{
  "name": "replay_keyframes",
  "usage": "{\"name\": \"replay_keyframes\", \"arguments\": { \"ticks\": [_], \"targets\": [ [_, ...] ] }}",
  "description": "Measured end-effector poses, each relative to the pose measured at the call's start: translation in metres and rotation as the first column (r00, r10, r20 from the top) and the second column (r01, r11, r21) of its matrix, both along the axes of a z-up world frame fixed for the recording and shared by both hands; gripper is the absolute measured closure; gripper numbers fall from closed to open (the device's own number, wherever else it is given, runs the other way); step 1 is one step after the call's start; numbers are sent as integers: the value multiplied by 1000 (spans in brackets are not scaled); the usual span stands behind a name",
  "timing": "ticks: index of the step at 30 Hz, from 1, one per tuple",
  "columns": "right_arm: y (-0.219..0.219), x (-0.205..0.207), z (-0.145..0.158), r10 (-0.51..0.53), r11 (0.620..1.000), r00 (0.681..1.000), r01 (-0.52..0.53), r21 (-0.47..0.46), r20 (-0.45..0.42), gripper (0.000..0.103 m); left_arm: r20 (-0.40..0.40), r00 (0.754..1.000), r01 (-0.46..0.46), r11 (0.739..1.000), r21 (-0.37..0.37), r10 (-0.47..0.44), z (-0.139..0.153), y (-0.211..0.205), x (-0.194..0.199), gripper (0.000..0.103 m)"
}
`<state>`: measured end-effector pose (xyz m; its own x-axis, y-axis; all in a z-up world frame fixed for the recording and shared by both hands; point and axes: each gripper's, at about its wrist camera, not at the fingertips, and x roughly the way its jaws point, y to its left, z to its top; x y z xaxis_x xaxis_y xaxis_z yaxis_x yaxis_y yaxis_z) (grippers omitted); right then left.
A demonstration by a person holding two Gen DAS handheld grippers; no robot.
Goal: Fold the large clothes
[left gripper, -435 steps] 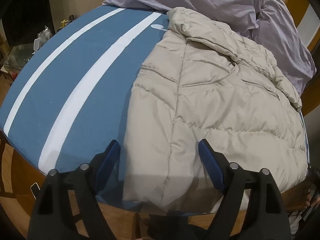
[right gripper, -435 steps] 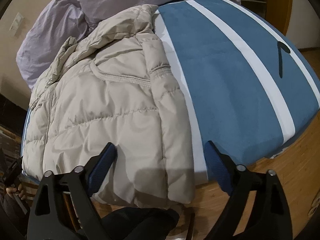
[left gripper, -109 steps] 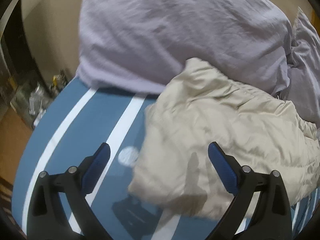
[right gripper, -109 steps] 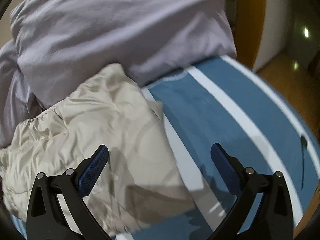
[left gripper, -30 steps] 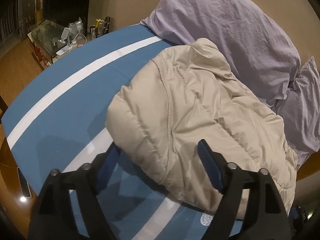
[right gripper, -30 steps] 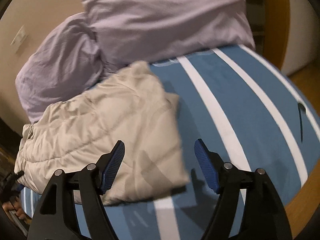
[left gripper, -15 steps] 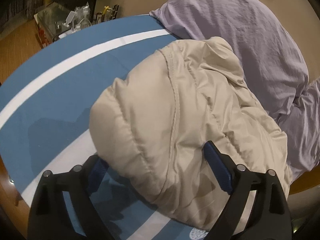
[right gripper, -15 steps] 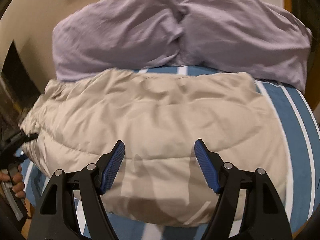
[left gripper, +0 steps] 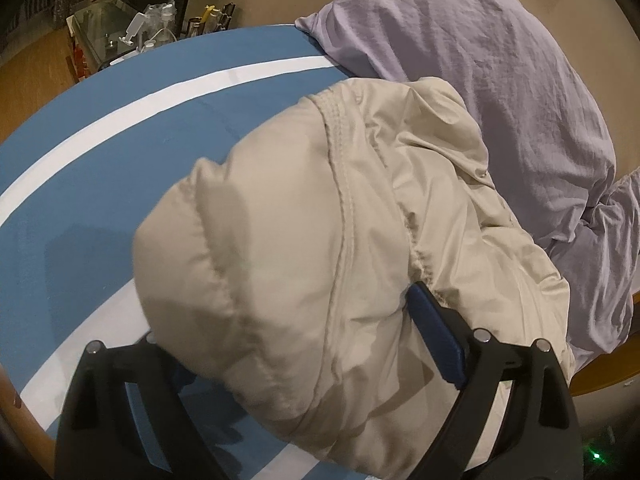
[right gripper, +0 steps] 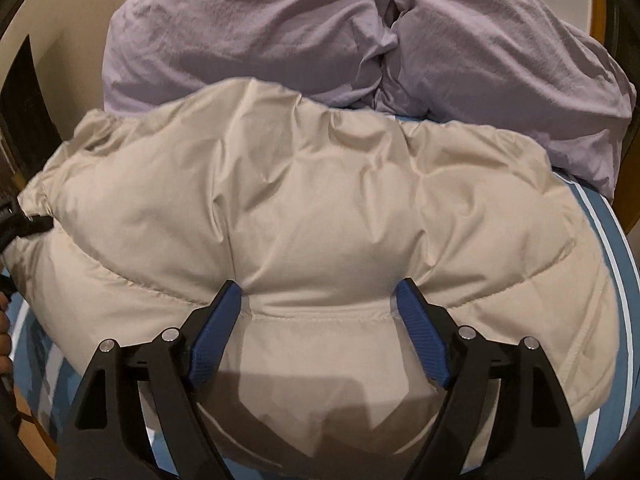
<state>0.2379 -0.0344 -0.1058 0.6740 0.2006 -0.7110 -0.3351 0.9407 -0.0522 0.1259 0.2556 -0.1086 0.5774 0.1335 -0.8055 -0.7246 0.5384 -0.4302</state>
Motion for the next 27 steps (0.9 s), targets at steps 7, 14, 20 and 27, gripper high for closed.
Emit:
{"name": "replay_keyframes", "arguments": {
  "ticks": [7,14,20,27],
  "targets": [
    [3,3,-10,15,1000,1000,-15,-12,4,20,22,1000,-1,1000,4,1,7,0,4,38],
    [2,5,-12,19,1000,1000,-19,-19,4,20,107,993,41,999,-2,-41,33,-3,5,75],
    [1,6,-11,25,1000,1000,-25,-11,-12,20,228,967,115,993,18,-116,74,-24,11,78],
    [-1,9,-8,36,999,999,-36,-2,-31,20,351,893,274,959,73,-282,125,-76,28,78]
  ]
}}
